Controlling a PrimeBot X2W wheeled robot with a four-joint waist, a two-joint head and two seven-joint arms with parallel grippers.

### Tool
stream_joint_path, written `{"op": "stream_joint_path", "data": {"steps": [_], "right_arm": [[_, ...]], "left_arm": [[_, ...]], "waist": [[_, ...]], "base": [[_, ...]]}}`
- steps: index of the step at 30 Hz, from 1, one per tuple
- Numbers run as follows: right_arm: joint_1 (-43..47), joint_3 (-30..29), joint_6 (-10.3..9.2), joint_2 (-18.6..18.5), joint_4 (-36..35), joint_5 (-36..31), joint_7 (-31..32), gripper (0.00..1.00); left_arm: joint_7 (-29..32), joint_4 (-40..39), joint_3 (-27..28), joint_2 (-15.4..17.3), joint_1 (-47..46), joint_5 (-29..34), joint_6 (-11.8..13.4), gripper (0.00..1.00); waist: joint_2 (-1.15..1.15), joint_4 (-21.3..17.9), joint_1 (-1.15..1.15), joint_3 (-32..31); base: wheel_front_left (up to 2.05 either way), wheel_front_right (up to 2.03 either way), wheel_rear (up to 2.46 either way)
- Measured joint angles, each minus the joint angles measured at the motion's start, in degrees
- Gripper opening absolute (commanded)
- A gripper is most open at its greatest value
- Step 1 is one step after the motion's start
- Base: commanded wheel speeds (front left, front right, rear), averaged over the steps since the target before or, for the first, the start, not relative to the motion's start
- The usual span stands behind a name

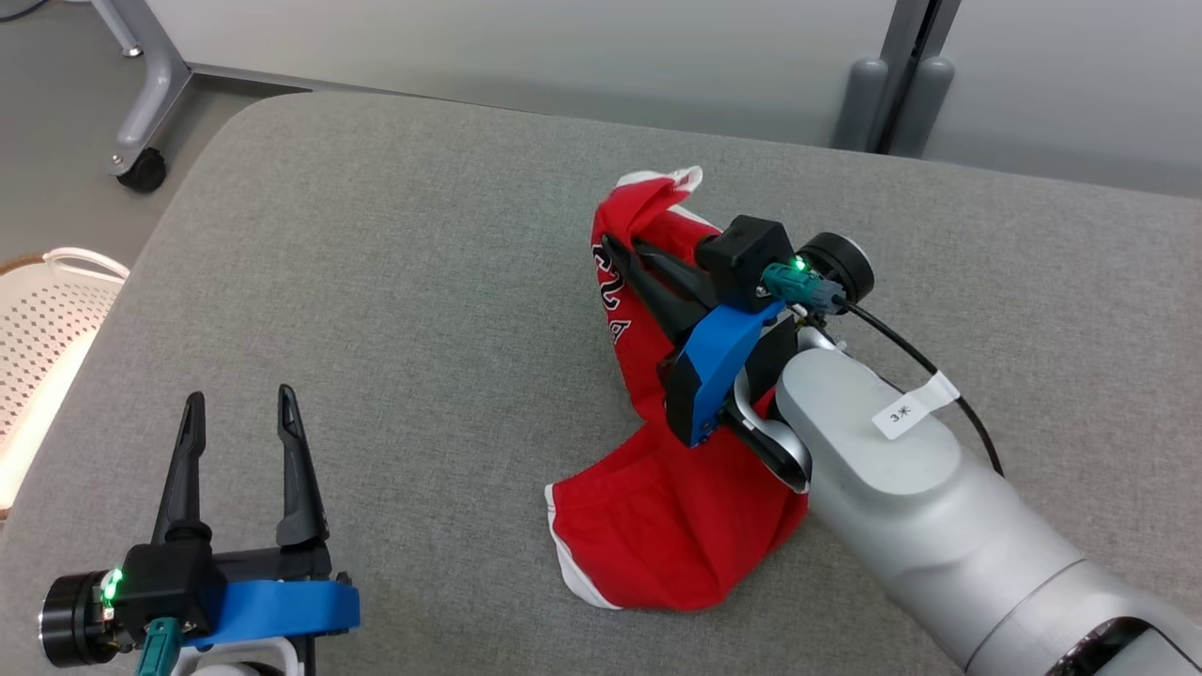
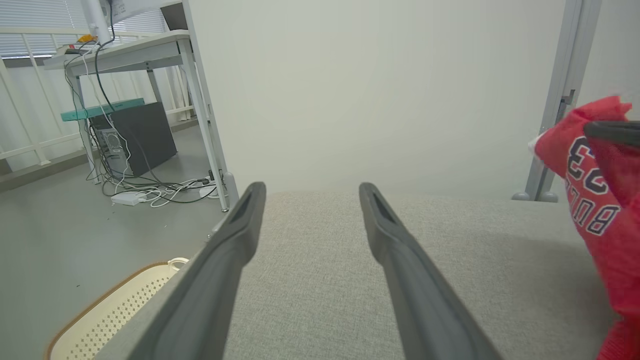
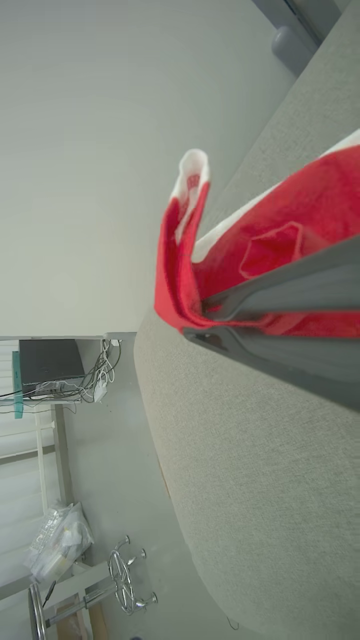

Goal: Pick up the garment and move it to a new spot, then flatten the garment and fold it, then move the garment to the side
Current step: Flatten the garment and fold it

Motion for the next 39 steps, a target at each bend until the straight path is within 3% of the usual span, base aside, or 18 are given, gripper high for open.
{"op": "stream_joint_path", "data": {"steps": [1, 5, 9, 14, 19, 23, 30, 39], "right_arm": [[-0.26, 0.92, 0.0, 0.01, 0.98, 1.56, -0.09, 1.0], [-2.07, 2.26, 0.0, 0.0, 3.76, 4.69, -1.44, 1.0], [-3.25, -0.86, 0.0, -0.07, 6.44, 5.33, -2.25, 1.0], [-1.37, -8.38, 0.0, -5.69, 0.91, 2.96, -2.34, 1.0], [8.29, -13.35, -0.01, -11.68, -5.65, 0.85, -2.34, 1.0], [16.69, -14.95, 0.0, -13.59, -10.85, 1.24, -2.35, 1.0], [26.49, -10.89, 0.01, -15.75, -15.91, 3.27, -1.46, 1.0], [25.92, -5.43, 0.0, -16.38, -13.5, 5.67, 1.98, 1.0]], "left_arm": [[0.0, 0.19, -0.09, -0.13, -0.36, 0.01, -0.02, 1.0], [0.0, 0.59, 0.24, -0.31, -0.76, 0.11, -0.27, 1.0], [0.0, 0.57, 0.98, -0.26, -0.7, 0.4, -0.34, 1.0], [0.0, 0.09, 2.32, 0.07, 0.09, 0.52, -0.34, 1.0], [0.0, -0.79, 3.04, 0.11, 1.42, 0.87, -0.22, 1.0], [-0.01, -1.26, 2.78, -0.01, 2.1, 1.02, -0.23, 1.0], [-0.01, -1.45, 2.7, -0.2, 2.14, 1.1, -0.35, 1.0], [0.0, -0.99, 2.2, -0.37, 1.98, 1.36, -1.0, 1.0]], "waist": [[0.0, 0.16, 0.0, 0.21], [0.0, -0.29, 0.0, 0.48], [0.0, -1.66, 0.0, -0.14], [0.0, -3.91, -0.01, -1.17], [0.0, -5.96, -0.01, -2.17], [-0.01, -6.48, -0.02, -2.65], [-0.01, -6.53, -0.01, -2.39], [-0.01, -4.69, -0.01, -2.25]], "base": [[0.0, 0.0, 0.0], [0.0, 0.0, 0.0], [0.0, 0.0, 0.0], [0.0, 0.0, 0.0], [0.0, 0.0, 0.0], [0.0, 0.0, 0.0], [0.0, 0.0, 0.0], [0.0, 0.0, 0.0]]}}
